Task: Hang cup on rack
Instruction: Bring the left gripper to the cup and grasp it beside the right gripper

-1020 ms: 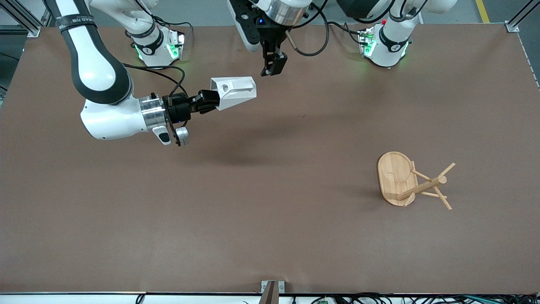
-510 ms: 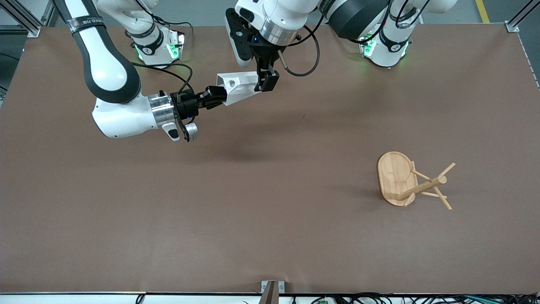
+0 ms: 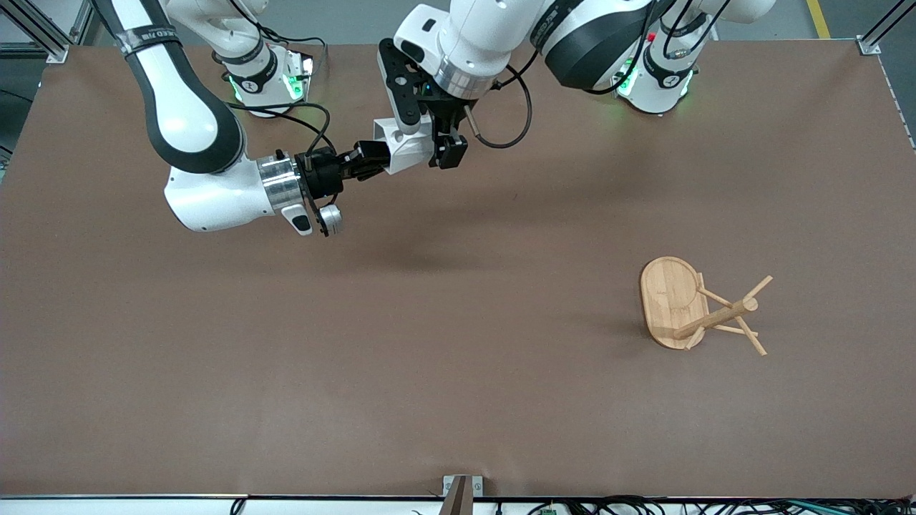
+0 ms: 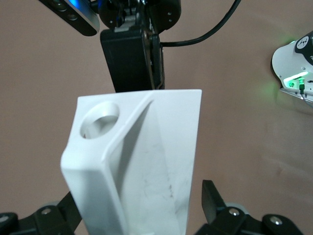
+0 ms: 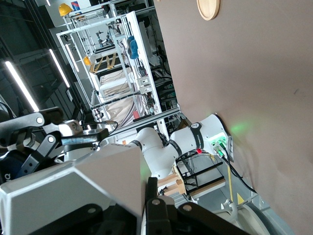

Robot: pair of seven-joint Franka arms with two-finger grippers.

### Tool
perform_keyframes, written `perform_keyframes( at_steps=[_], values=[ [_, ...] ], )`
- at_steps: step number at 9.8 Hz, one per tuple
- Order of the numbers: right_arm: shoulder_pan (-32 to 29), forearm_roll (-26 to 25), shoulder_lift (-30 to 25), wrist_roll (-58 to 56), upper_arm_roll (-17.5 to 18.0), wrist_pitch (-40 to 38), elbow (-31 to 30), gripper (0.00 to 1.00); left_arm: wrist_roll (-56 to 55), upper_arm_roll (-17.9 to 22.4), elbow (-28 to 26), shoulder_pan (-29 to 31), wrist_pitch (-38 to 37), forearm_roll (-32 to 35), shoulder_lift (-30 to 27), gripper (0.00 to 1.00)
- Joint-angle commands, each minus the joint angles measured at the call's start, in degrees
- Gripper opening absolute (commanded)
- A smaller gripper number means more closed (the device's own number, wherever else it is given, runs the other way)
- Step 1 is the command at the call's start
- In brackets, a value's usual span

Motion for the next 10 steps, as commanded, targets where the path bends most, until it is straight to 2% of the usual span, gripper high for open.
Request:
perform_keyframes(
  at_steps=[1, 2, 3, 6, 7, 8, 9, 10],
  values=[
    [-0.76, 4.85, -2.57, -0.23, 1.71, 0.14, -1.22, 0.00, 1.64, 0.03, 0.18, -1.05, 0.20, 1.28, 2.74, 0.59],
    [-0.76, 4.86, -2.65, -0.23, 1.71, 0.05, -1.22, 0.00, 1.56, 0.03, 0.09, -1.05, 0.20, 1.28, 2.65, 0.17],
    [-0.76, 4.86, -2.66, -0.23, 1.71, 0.13, -1.22, 0.00, 1.65, 0.03, 0.09, -1.05, 0.20, 1.20, 2.65, 0.01],
    [-0.84, 4.86, -2.74, 0.12, 1.71, 0.05, -1.22, 0.01, 1.74, 0.03, 0.09, -0.87, 0.20, 1.28, 2.65, 0.00],
    [-0.84, 4.86, -2.74, 0.38, 1.71, 0.05, -1.13, 0.06, 1.82, 0.03, 0.09, -0.87, 0.20, 1.37, 2.65, 0.00],
    [-0.84, 4.86, -2.74, 0.47, 1.71, -0.13, -1.13, 0.67, 1.82, 0.03, 0.09, -0.78, 0.20, 1.37, 2.56, 0.00],
    [-0.84, 4.86, -2.66, 0.47, 1.62, -0.04, -1.13, 1.00, 1.82, 0.03, 0.09, -0.70, 0.20, 1.37, 2.56, 0.00],
    [-0.93, 4.77, -2.66, 0.47, 1.62, -0.04, -1.13, 1.00, 1.82, 0.03, 0.09, -0.61, 0.20, 1.37, 2.56, 0.00]
  ],
)
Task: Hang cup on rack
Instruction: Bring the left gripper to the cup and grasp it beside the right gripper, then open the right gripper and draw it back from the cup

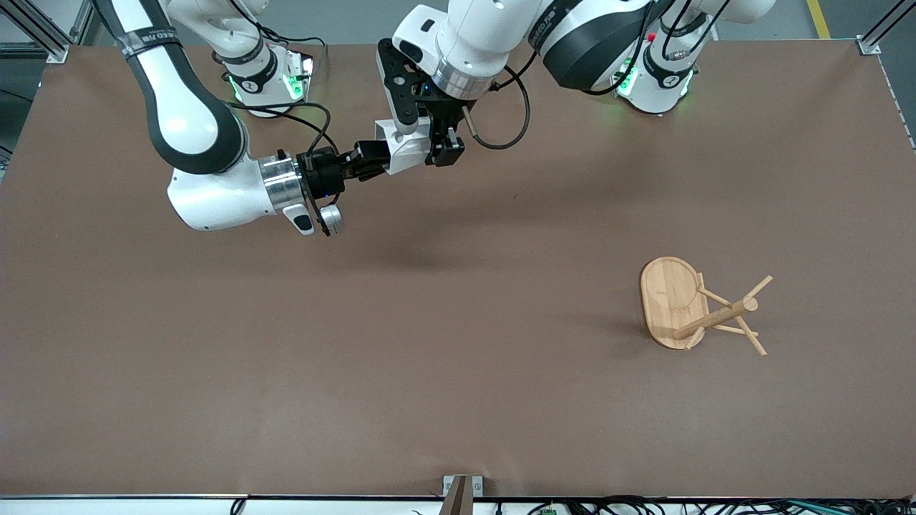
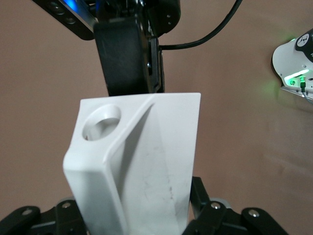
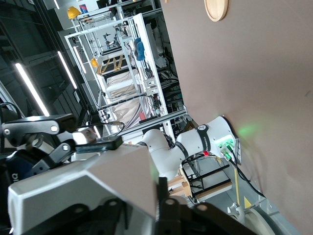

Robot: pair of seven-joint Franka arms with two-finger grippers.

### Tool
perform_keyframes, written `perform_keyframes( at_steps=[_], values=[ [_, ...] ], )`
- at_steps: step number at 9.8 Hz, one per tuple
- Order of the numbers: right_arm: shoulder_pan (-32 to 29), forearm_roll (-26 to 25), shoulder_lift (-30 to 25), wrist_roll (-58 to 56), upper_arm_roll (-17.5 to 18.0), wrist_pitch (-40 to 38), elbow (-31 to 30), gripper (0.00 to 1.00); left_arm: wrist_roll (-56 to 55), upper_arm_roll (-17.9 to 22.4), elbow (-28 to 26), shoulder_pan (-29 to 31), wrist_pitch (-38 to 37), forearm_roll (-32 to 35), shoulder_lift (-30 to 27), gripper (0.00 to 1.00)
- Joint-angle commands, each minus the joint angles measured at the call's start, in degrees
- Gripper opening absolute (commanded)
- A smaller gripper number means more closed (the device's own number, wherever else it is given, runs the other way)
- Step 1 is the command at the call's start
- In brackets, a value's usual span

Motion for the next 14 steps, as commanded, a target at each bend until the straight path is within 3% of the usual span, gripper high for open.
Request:
perform_keyframes(
  at_steps=[1, 5, 8, 10, 14],
  values=[
    [-1.03, 2.63, -2.38, 0.84, 1.16, -0.48, -0.78, 1.00, 1.10, 0.04, -0.30, -0.54, 0.34, 1.19, 2.18, 0.00],
    [-1.47, 0.62, -2.47, 0.84, 0.64, -0.48, -0.69, 1.00, 2.06, 0.04, -0.22, -0.28, 0.34, 1.28, 2.18, 0.00],
    [-3.58, -9.11, -2.20, 9.77, -1.11, -0.92, 4.38, 1.00, 2.77, 0.13, -0.21, -0.01, 0.34, 1.28, 2.18, 0.00],
    [-3.67, -18.32, -2.20, 16.72, -4.35, -3.71, 10.26, 1.00, 2.95, 0.39, -0.21, -0.01, 0.34, 1.19, 2.00, 0.00],
    [-3.32, -44.49, -3.96, 21.84, -15.08, -6.64, 17.84, 1.00, -2.57, 0.65, -0.21, 3.49, -2.99, 0.93, 0.34, 0.00]
  ],
)
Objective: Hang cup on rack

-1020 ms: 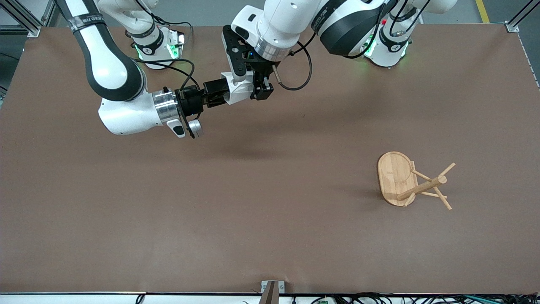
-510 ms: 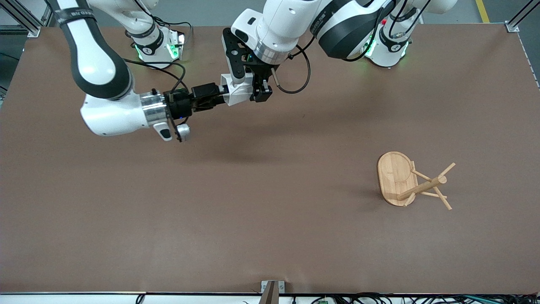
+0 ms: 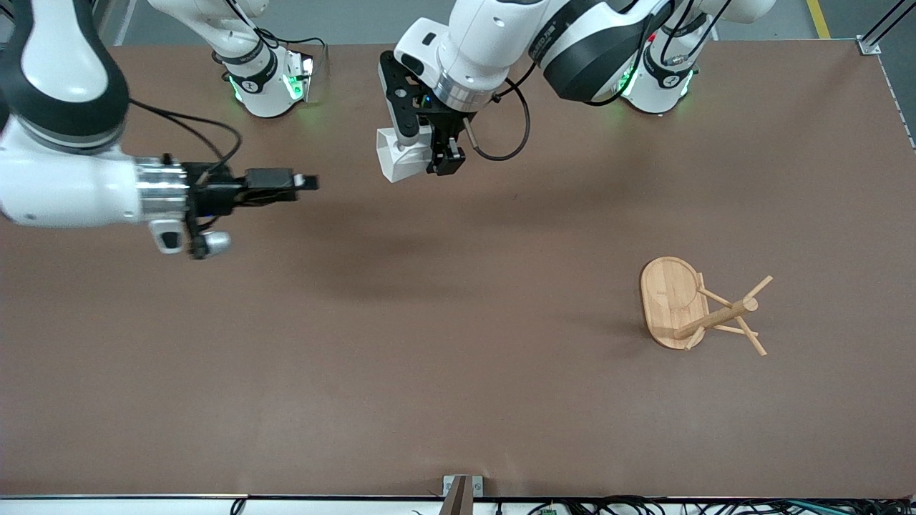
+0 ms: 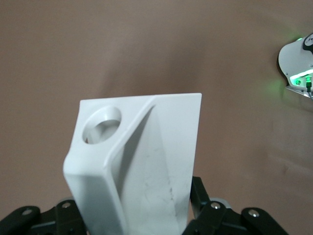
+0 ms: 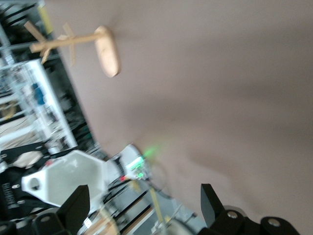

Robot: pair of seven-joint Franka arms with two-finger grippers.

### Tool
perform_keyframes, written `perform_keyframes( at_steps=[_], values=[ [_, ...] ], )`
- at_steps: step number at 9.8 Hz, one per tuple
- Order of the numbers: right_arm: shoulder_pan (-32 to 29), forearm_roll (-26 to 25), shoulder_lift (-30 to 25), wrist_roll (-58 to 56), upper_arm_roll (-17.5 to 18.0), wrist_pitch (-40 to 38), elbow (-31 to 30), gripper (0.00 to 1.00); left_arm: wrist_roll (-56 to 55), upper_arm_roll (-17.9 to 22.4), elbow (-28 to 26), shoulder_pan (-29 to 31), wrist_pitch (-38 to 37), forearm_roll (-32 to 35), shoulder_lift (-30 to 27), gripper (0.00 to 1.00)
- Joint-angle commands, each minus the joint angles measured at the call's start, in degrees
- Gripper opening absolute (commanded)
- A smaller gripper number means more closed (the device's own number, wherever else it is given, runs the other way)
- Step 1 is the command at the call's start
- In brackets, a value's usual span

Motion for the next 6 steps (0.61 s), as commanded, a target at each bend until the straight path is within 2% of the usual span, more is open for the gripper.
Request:
perform_keyframes(
  at_steps=[1, 3, 4, 5, 6],
  values=[
    [0.26, -15.66, -2.03, 3.04, -3.10, 1.01, 1.46, 1.00, -3.95, 0.21, -0.91, 3.57, -2.53, 1.04, -0.84, 0.00],
    [0.35, -33.07, -5.37, 6.55, -5.64, 6.53, 1.45, 1.00, -13.32, 0.29, -0.91, 6.30, -3.33, 1.31, -0.94, 0.00],
    [1.31, -40.46, -5.64, 6.56, -7.22, 6.29, 3.29, 1.00, -18.68, 0.29, -1.09, 7.96, -3.33, 1.40, -0.94, 0.00],
    [2.62, -44.54, -5.90, 5.87, -9.67, 5.33, 6.26, 1.00, -23.35, 0.38, -1.44, 9.20, -3.59, 1.40, -1.02, 0.00],
    [2.64, -44.66, -5.91, 5.86, -11.79, 1.93, 9.34, 1.00, -27.83, 0.30, -1.44, 11.21, -3.77, 1.83, -1.02, 0.00]
  ],
)
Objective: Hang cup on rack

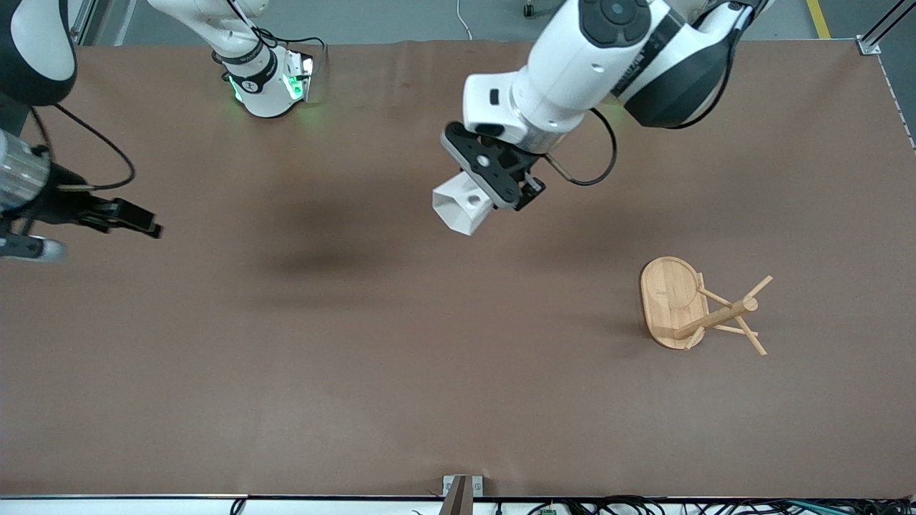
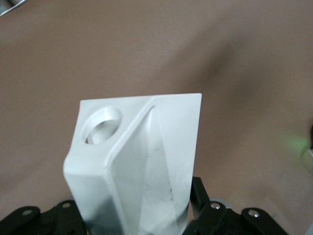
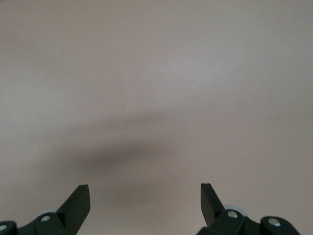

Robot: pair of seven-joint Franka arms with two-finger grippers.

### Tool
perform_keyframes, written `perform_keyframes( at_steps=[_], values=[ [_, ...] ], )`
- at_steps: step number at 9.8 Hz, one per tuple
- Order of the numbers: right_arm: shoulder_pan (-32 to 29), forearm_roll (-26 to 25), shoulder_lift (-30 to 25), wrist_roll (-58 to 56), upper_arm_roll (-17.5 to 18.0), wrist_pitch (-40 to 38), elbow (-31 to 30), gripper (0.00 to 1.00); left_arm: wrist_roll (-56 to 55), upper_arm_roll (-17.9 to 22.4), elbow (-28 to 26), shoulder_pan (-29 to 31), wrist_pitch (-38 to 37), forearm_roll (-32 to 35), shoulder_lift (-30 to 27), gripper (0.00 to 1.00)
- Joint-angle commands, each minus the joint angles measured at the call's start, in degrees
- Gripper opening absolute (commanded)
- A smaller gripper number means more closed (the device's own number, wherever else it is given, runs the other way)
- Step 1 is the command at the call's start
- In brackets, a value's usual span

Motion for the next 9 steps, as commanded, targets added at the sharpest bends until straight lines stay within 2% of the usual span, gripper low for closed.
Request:
perform_keyframes(
  at_steps=[1, 2, 4, 5, 8, 9],
  values=[
    [0.57, -2.32, -0.71, 0.45, -2.77, -8.02, 7.02, 1.00, -8.49, -0.08, -1.42, 3.66, -0.80, 1.53, -0.01, 0.00],
    [-0.57, -2.32, -0.62, -0.60, -2.34, -12.07, 9.93, 1.00, -9.91, -0.16, -1.42, 6.28, -0.98, 1.53, -0.01, 0.00],
    [-0.58, -2.23, -3.76, -0.70, -2.51, -14.48, 10.14, 1.00, -10.28, -0.26, -1.77, 10.60, -3.69, 1.53, 0.25, 0.00],
    [-0.23, -2.58, -4.31, -0.61, -1.99, -14.40, 8.40, 1.00, -11.50, -0.17, -1.95, 12.18, -3.88, 1.53, 0.25, 0.00],
    [-0.67, -1.79, -4.40, -0.09, -1.98, -14.31, 9.34, 1.00, -13.00, 0.10, -5.19, 15.71, -3.79, 1.62, -0.18, 0.01],
    [-0.49, -1.71, -4.23, -0.60, -1.98, -13.61, 9.52, 1.00, -12.92, 2.27, -7.72, 15.54, -3.35, 1.79, -1.75, 0.01]
  ],
)
